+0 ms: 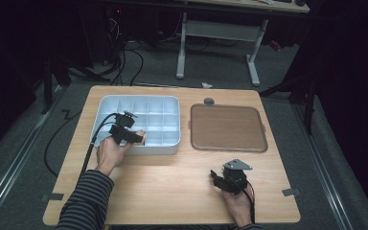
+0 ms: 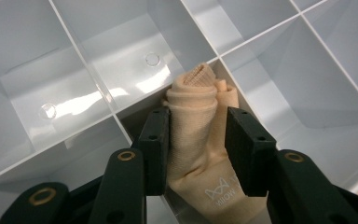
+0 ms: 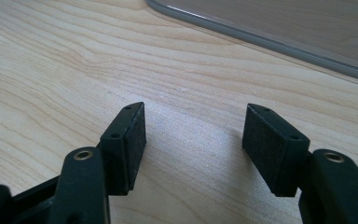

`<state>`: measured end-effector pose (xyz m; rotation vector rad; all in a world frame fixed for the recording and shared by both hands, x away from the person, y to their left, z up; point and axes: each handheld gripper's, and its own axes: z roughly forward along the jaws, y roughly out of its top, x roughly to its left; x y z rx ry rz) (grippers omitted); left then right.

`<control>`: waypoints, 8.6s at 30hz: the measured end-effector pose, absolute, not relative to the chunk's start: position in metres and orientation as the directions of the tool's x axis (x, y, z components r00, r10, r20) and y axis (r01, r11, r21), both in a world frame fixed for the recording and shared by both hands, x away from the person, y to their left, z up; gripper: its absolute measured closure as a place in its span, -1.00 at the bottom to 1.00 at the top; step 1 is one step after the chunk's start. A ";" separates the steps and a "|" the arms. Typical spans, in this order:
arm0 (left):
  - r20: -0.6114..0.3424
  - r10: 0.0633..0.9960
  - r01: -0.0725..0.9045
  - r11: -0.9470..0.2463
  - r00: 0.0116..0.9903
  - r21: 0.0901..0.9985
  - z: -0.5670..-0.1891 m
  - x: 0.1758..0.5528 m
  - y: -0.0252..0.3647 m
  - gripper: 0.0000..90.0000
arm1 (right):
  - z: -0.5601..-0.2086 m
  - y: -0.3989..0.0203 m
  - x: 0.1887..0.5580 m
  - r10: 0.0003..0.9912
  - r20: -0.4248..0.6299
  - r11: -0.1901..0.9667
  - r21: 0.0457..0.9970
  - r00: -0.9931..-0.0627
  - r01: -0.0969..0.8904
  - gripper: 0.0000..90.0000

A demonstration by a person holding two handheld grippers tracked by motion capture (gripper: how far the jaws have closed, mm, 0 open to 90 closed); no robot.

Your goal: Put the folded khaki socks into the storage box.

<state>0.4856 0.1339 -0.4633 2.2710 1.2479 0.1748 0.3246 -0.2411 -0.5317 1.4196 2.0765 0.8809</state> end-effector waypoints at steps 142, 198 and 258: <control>-0.259 0.761 0.615 -0.223 0.595 0.756 -0.453 0.371 0.178 0.07 | -0.532 -0.241 0.324 0.931 -0.022 0.263 0.730 -0.363 0.630 -0.12; -0.274 0.767 0.667 -0.255 0.580 0.700 -0.496 0.363 0.155 0.00 | -0.532 -0.241 0.324 0.931 -0.022 0.264 0.729 -0.365 0.631 -0.12; -0.042 0.836 0.564 -0.332 0.548 0.756 -0.536 0.351 0.128 -0.14 | -0.532 -0.241 0.324 0.931 -0.020 0.264 0.728 -0.365 0.632 -0.12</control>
